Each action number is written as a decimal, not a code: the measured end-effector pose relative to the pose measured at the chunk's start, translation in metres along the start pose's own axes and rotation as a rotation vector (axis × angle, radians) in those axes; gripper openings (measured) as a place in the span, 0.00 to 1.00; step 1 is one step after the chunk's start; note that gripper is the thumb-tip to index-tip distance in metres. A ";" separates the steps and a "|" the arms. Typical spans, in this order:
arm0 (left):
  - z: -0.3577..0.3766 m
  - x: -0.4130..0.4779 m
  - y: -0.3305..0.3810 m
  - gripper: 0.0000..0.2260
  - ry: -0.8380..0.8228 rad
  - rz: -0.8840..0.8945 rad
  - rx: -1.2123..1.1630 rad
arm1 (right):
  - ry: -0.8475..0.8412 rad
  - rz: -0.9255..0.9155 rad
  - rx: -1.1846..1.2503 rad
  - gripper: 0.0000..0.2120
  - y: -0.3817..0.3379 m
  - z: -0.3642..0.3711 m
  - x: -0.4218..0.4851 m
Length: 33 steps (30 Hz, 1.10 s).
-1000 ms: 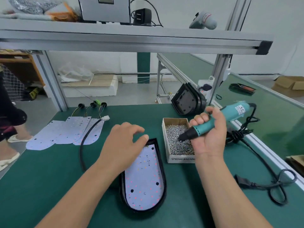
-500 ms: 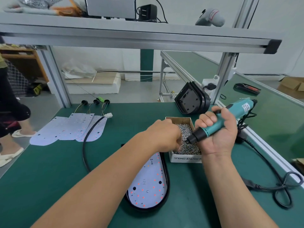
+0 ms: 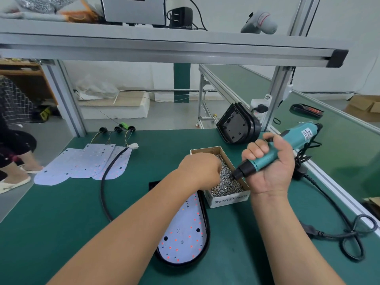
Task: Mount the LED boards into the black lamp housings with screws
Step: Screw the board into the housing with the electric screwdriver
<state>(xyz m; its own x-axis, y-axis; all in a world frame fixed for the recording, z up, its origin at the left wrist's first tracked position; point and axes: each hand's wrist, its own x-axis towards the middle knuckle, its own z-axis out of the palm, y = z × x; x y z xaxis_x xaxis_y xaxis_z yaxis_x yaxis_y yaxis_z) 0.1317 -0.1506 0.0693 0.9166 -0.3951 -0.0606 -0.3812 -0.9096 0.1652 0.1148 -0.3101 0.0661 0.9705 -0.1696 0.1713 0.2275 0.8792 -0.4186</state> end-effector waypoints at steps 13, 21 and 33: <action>-0.009 -0.022 -0.009 0.08 0.137 0.000 -0.246 | -0.005 -0.004 -0.028 0.08 0.004 0.001 -0.001; -0.008 -0.092 -0.052 0.03 0.499 -0.074 -0.846 | -0.015 -0.025 -0.017 0.05 0.019 0.015 -0.010; 0.003 -0.135 -0.062 0.01 0.424 -0.159 -1.461 | -0.209 0.034 -0.074 0.05 0.041 0.050 -0.053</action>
<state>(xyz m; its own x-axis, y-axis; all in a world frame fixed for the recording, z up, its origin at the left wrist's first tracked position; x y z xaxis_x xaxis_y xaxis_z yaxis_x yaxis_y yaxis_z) 0.0311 -0.0410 0.0648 0.9978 -0.0130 0.0646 -0.0633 0.0808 0.9947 0.0683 -0.2423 0.0847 0.9417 -0.0375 0.3343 0.2077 0.8464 -0.4904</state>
